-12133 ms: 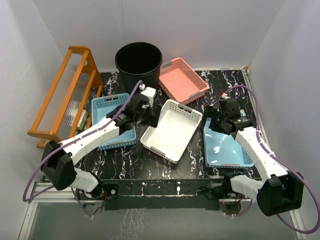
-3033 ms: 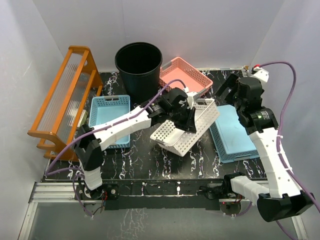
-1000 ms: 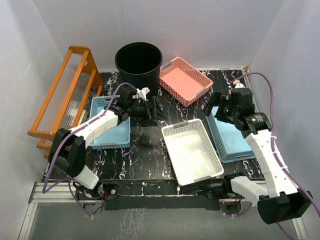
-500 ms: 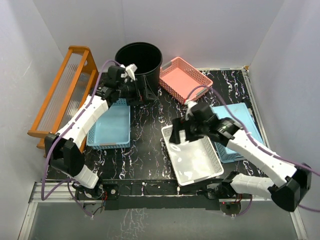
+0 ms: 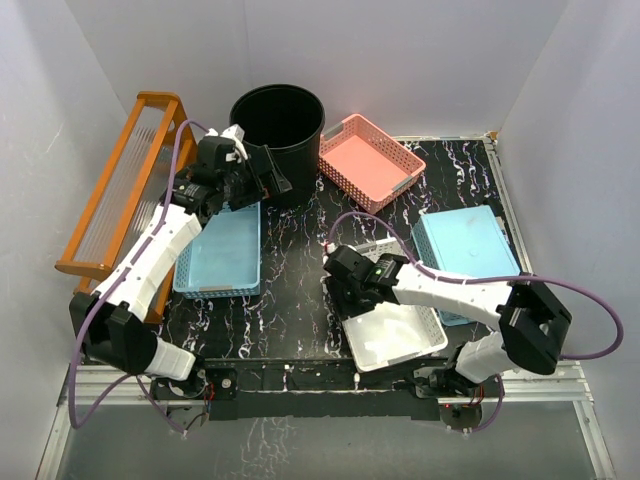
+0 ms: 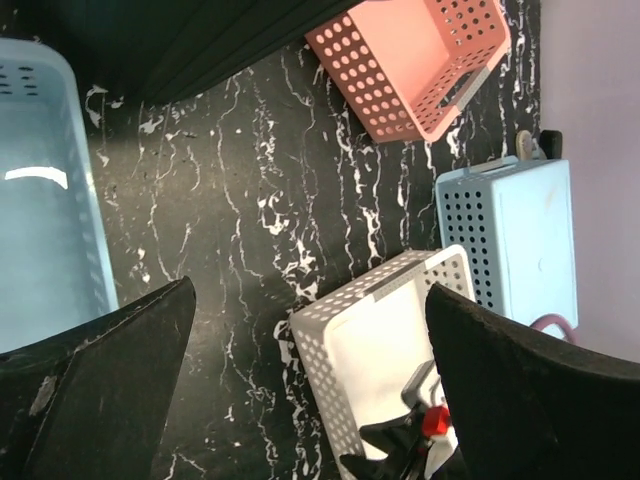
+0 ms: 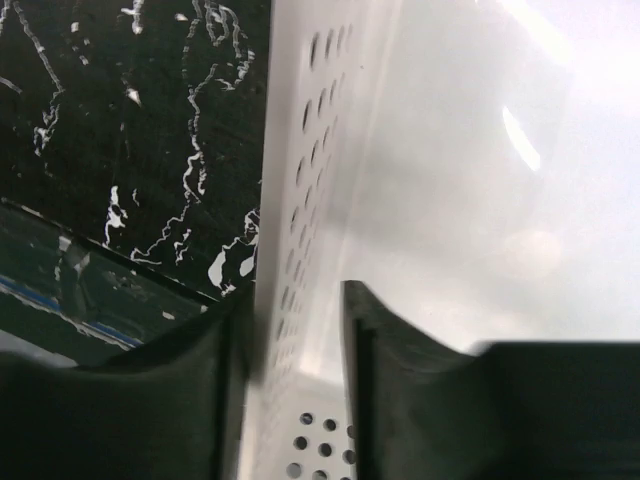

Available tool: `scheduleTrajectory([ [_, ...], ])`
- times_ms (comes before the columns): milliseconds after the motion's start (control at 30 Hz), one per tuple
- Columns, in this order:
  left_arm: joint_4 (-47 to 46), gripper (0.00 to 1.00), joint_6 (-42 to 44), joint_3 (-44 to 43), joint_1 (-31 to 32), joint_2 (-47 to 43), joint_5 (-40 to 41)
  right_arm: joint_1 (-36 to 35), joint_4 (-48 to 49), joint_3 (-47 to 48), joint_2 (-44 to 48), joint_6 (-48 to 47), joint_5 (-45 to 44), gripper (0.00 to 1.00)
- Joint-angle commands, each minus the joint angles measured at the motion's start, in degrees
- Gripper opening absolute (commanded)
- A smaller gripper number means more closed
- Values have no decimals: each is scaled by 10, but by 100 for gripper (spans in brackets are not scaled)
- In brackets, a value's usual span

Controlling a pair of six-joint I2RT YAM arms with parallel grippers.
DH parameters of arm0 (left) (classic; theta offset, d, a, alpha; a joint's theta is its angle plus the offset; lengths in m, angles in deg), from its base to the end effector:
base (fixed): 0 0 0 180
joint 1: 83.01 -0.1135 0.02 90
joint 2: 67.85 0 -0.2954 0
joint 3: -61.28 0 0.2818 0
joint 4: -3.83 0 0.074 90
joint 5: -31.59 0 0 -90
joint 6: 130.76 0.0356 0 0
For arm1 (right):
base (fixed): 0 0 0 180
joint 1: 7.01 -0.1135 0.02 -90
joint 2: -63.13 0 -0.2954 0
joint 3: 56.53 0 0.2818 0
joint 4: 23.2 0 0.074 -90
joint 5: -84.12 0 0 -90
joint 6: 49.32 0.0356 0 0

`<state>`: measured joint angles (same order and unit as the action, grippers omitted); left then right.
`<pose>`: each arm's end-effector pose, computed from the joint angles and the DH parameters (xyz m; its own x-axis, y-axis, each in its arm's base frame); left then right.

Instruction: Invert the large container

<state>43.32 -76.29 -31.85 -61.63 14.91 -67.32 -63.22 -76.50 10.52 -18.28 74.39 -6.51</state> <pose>0.3289 -0.1347 0.4041 -0.6513 -0.3616 -0.6671 0.1323 0.8116 -0.5690 0.1619 0.2412 0.2343 -0.8878 -0.3289 -0.3218 -0.4039 0.8921 0.2025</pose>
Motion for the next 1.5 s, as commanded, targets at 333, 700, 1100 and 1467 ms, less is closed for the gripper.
scheduleTrajectory([
  [333,-75,99,78,77,0,-102,4,8,60,189,-35,-32,5,0],
  [700,-9,99,120,-136,0,-111,44,80,245,216,-59,68,318,0],
  [1100,-14,99,142,-148,0,-110,75,190,752,-54,-10,454,523,0],
  [1467,-26,99,139,-101,0,-107,35,301,564,-158,49,330,565,3],
])
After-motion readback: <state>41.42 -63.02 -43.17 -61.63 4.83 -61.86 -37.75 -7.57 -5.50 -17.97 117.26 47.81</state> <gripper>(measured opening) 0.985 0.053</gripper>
